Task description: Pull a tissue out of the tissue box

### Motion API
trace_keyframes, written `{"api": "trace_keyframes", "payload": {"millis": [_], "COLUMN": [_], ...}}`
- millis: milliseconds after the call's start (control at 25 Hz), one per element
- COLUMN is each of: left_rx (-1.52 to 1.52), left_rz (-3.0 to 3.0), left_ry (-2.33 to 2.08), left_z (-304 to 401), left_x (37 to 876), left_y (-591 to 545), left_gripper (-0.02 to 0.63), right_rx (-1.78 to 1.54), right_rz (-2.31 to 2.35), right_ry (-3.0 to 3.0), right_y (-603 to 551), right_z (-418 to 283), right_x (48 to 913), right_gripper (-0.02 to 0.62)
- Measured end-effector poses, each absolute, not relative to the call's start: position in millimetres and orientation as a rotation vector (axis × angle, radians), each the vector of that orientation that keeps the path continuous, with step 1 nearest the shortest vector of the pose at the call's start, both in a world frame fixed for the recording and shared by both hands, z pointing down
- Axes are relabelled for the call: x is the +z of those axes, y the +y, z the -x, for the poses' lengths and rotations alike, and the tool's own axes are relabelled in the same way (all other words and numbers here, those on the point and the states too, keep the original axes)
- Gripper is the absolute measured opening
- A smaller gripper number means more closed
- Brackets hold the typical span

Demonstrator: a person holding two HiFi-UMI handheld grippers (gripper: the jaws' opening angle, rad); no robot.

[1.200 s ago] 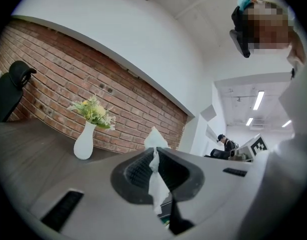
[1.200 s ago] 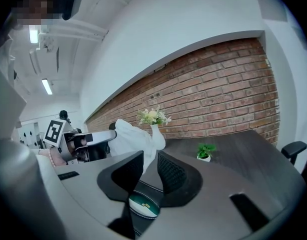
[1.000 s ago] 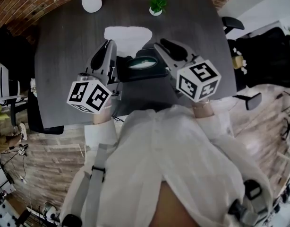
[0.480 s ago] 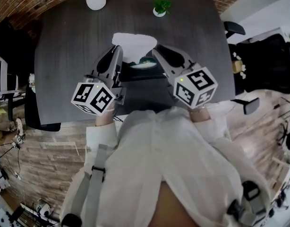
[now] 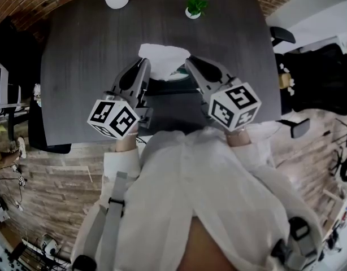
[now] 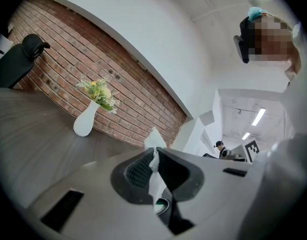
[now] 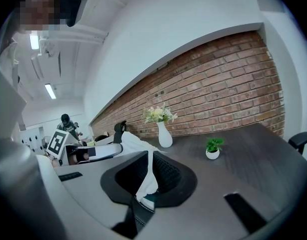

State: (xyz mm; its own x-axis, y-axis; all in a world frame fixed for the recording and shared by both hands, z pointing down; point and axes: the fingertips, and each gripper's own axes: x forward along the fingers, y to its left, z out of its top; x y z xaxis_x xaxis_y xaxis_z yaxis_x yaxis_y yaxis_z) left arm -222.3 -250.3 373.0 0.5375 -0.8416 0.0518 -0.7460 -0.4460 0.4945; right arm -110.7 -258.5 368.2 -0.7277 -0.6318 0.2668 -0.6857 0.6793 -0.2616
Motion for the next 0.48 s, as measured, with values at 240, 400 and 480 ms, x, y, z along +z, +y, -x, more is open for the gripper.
{"api": "trace_keyframes", "payload": {"millis": [240, 400, 480], "left_rx": [-0.263, -0.241, -0.222], "left_rz": [-2.3, -2.284, -2.28], "left_ry": [-1.283, -1.283, -1.283], "left_z": [223.7, 223.7, 223.0], "left_x": [378.5, 383.6, 386.6], "left_y": [-249.6, -249.3, -248.8], "left_gripper": [0.017, 0.017, 0.017], "right_rx": [0.54, 0.545, 0.548], "right_rz": [-1.085, -1.079, -1.066], "right_ry": [-2.718, -2.707, -2.703], "right_y": [-258.5, -257.6, -256.5], "right_z": [109.5, 109.2, 109.3], "right_x": [371.5, 374.5, 376.4], "right_gripper": [0.009, 0.005, 0.005]}}
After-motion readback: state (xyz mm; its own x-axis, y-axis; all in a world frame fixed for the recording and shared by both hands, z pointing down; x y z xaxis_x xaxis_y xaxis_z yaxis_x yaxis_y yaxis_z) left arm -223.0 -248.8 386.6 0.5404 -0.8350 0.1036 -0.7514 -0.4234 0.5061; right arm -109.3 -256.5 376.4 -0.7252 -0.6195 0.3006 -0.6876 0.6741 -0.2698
